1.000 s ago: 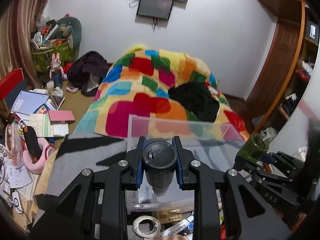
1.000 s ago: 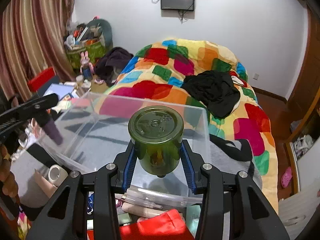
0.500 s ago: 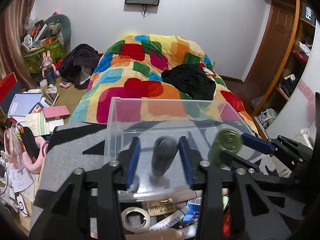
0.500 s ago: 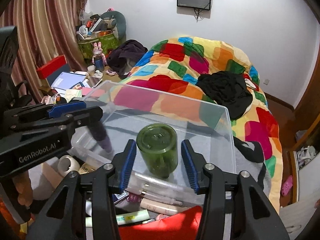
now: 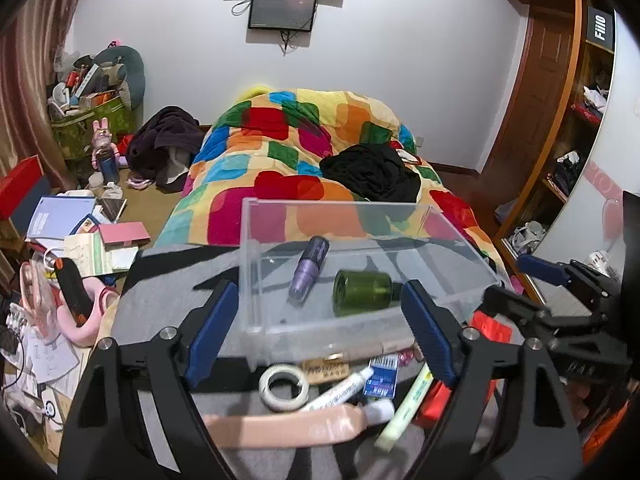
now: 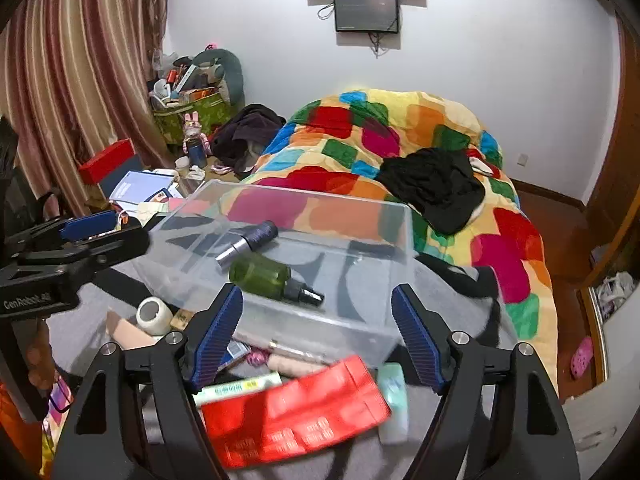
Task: Organize objects
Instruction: 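Grasp the peach cosmetic tube with the left tool while the right tool grasps the red pouch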
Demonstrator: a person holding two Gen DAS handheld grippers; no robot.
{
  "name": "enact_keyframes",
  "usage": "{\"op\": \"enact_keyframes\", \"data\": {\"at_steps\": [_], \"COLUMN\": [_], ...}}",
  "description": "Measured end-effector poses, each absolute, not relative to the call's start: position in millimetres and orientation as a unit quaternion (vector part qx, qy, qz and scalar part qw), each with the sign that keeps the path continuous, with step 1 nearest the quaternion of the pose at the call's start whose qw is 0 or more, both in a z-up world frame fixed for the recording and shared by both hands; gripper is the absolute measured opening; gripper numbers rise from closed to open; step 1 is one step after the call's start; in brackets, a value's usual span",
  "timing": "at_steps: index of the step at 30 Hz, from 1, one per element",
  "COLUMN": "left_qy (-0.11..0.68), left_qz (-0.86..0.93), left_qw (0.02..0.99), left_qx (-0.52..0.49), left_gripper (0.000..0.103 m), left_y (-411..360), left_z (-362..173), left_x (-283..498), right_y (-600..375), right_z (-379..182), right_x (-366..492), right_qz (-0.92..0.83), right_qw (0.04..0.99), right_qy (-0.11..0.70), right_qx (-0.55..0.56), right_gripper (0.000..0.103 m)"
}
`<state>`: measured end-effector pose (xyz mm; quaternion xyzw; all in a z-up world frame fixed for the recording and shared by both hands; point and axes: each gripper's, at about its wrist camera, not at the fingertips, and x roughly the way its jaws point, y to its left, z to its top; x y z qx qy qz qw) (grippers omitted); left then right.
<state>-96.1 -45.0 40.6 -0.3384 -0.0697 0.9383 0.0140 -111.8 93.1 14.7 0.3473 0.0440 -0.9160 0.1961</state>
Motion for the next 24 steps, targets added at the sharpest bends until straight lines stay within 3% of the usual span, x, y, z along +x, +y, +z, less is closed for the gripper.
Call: {"op": "enact_keyframes", "data": {"at_steps": [12,18,24], "left_qy": [-0.044,-0.069,-0.077], "left_qz": [0.911,0.891,0.882], "left_qw": [0.015,0.036,0.067], "left_qx": [-0.410,-0.448,-0.461], "left_gripper": [0.086,0.086,0.086], "left_y": [-61,-78,-77], "left_z": [-13,-38,-53], "left_x": [-75,-87,-76], "right_y": [134,134,106], "right_z": [-11,-35,-49], "right_x": [-81,-70,-61], "right_qz": [-0.909,-0.884,-0.871], "right_qw": [0.162,0.188,0.216], "right_qy": [0.031,-0.015,-0.010], "right_qx": [0.383,0.427,0.440], "right_gripper": [0.081,0.082,0.083]}}
